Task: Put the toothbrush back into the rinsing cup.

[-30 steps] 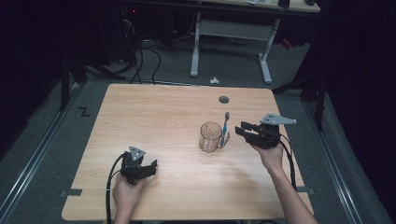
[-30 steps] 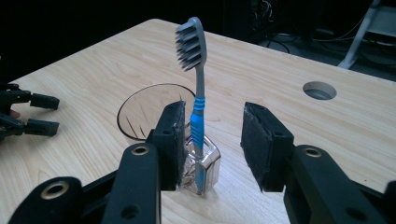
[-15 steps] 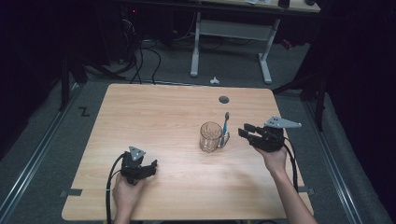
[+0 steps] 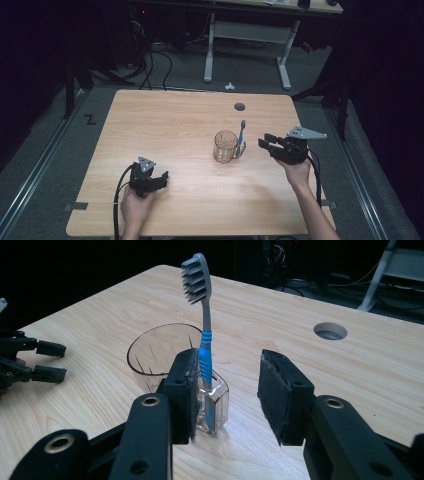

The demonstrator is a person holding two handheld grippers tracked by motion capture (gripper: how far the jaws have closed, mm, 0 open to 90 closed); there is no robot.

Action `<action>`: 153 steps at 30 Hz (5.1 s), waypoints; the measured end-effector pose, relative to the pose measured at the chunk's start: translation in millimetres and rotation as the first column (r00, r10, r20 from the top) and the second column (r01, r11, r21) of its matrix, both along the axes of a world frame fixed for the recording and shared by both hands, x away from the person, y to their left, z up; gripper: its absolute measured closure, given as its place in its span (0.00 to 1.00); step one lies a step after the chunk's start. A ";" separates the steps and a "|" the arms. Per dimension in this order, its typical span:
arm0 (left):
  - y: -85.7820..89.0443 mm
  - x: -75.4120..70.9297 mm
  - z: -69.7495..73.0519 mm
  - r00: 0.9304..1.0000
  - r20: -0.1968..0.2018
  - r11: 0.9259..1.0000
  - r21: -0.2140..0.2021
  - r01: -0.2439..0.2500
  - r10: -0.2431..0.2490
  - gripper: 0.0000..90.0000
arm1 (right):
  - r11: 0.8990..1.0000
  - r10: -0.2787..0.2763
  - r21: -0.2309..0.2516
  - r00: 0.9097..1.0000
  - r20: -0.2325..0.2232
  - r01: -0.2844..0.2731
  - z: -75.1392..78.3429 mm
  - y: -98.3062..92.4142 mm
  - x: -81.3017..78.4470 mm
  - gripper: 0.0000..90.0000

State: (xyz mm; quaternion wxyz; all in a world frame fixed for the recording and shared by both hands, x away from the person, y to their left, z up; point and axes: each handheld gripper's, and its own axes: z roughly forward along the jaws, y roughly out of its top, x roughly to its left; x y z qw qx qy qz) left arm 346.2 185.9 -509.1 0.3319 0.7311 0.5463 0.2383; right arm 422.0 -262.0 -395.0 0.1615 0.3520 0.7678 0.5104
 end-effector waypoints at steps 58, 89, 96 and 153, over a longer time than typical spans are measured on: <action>0.0 0.0 0.0 1.000 0.000 1.000 0.001 0.000 0.000 0.28 | 0.995 -0.102 -0.006 0.992 -0.067 0.102 -38.1 -32.5 -14.1 0.68; -0.1 0.0 0.0 1.000 0.000 1.000 0.001 0.000 0.000 0.28 | 0.986 -0.153 -0.087 0.982 -0.114 0.144 -65.8 -31.9 -4.7 0.68; -0.1 0.0 0.0 1.000 0.000 1.000 0.001 0.000 0.000 0.28 | 0.983 -0.159 -0.111 0.980 -0.118 0.146 -71.1 -28.6 -1.2 0.68; 0.0 0.0 0.0 1.000 0.000 1.000 0.000 0.000 0.000 0.28 | 0.949 -0.160 -0.292 0.980 -0.117 0.120 -107.3 3.7 8.5 0.62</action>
